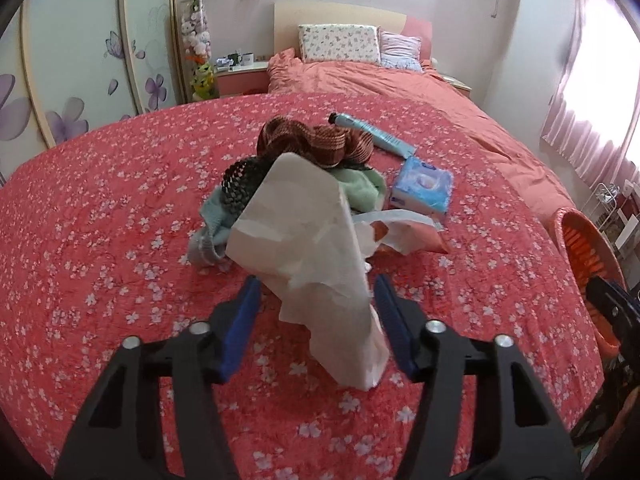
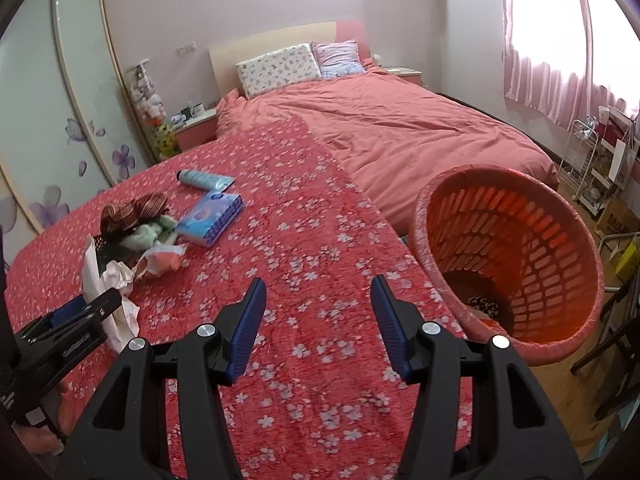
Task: Collect trash
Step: 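Grasp the white tissue with the left tool and lift it, then grasp the blue tissue packet with the right tool while the left tool holds the tissue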
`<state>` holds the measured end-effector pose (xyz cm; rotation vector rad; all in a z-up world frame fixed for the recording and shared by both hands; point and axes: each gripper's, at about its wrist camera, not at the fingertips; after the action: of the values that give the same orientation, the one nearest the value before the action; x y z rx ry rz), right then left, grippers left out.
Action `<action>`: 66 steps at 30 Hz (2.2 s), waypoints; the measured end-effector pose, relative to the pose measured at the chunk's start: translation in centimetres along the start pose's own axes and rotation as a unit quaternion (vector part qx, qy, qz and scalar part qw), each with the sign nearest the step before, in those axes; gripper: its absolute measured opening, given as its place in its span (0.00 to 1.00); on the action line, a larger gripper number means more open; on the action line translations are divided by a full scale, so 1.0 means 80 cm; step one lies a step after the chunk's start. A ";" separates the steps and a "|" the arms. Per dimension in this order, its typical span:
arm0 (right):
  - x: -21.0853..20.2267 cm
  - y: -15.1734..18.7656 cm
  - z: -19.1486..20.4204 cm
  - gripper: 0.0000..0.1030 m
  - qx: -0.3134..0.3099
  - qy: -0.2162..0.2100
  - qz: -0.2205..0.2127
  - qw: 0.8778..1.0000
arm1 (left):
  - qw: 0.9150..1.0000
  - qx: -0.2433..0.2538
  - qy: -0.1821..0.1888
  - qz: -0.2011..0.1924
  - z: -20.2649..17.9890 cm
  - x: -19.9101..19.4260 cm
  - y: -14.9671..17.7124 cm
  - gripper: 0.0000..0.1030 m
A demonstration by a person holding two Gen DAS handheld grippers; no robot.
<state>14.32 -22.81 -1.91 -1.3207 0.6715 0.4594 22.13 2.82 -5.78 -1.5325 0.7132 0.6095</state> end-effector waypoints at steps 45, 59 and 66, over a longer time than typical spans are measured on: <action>0.136 -0.066 0.147 0.68 -0.018 -0.040 0.045 0.998 | 0.996 -0.056 -0.011 -0.070 0.163 -0.029 -0.061 0.18; 0.155 -0.069 0.136 0.60 -0.066 0.023 0.043 0.997 | 0.997 -0.062 -0.008 -0.054 0.171 -0.002 -0.060 0.18; 0.159 -0.073 0.108 0.60 -0.037 0.001 0.050 0.998 | 0.997 -0.064 -0.008 -0.050 0.171 0.002 -0.058 0.18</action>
<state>29.08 -16.42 -5.41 -1.3607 0.7295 0.5687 26.14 16.60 -3.95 -1.6690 0.5914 0.6006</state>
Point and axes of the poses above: each gripper's, at about its wrist camera, not at the fingertips, and x roughly the way its jaws point, z to its left, y to its underside, and after that the axes turned 3 degrees about y, right-handed
